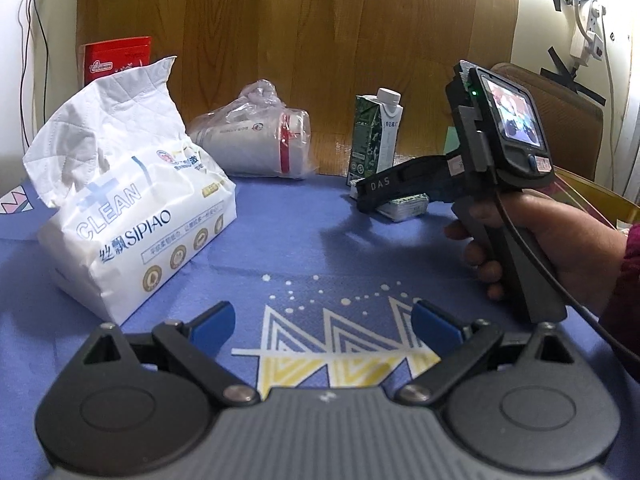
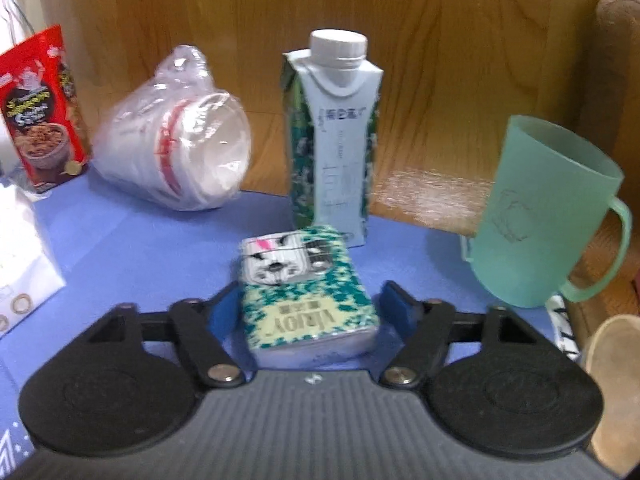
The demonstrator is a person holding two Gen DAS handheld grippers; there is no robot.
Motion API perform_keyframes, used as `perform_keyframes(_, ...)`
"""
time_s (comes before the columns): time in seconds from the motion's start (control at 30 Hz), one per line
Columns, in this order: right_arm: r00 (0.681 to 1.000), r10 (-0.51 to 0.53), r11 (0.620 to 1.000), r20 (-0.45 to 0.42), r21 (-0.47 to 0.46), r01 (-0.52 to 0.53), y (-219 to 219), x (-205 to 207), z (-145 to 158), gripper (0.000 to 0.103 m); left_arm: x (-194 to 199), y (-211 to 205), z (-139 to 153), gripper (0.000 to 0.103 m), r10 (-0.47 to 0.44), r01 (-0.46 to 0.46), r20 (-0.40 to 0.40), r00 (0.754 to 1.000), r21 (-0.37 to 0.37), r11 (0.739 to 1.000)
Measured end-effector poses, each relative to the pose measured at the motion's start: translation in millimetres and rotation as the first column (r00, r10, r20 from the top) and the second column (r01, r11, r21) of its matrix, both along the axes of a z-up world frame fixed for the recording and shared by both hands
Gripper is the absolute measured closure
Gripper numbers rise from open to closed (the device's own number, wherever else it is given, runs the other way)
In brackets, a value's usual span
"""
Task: Organize soft objects
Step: 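Reach the right tool to the green VIRIOY tissue pack, then hold the right tool at the tissue pack while the left tool approaches it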
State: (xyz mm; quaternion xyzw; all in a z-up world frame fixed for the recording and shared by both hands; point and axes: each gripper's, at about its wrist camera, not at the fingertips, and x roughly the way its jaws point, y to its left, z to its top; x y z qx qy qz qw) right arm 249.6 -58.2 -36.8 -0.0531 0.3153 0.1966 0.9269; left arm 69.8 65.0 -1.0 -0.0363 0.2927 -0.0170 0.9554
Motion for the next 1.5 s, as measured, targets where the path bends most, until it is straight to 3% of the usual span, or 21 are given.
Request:
perform_keyframes(0.1,1.000,0.020,1.000,0.018,-0.007,-0.020,0,-7,1,0.045,1,1,0,0.005,0.000,0.000,-0.001,1.000,-0.008,1.000)
perform_keyframes(0.57,0.999,0.034,0.999,0.019,0.006,-0.035,-29,-56,3,0.045,-3,5,2,0.004,0.015,-0.015,0.003,1.000,-0.037,0.999)
perform_keyframes(0.83,0.995,0.096,0.995,0.024,-0.013,-0.096,-55,-134,5,0.045,-3,3,2,0.003,0.001,-0.001,-0.001,1.000,-0.025,1.000)
perform_keyframes(1.0,0.988,0.151,0.989,0.041,-0.011,-0.151,-77,-197,3,0.045,-2,-4,1,0.000,-0.062,0.062,-0.017,0.998,-0.010,0.998)
perform_keyframes(1.27,0.991,0.108,0.994,0.076,0.002,-0.108,-114,-265,-3,0.044,-9,-25,0,0.001,-0.104,0.105,-0.011,0.994,0.095,0.990)
perform_keyframes(1.33,0.993,0.081,0.996,0.083,0.022,-0.083,-122,-275,-5,0.044,-13,-33,0,0.001,-0.109,0.108,-0.001,0.994,0.134,0.985)
perform_keyframes(1.43,0.995,0.041,0.998,0.093,0.052,-0.046,-131,-288,-8,0.028,-21,-42,0,0.001,-0.123,0.124,-0.015,0.992,0.138,0.983)
perform_keyframes(1.5,0.995,0.020,0.997,0.093,0.075,-0.027,-137,-293,-11,0.025,-26,-47,0,0.000,-0.126,0.128,-0.025,0.992,0.133,0.983)
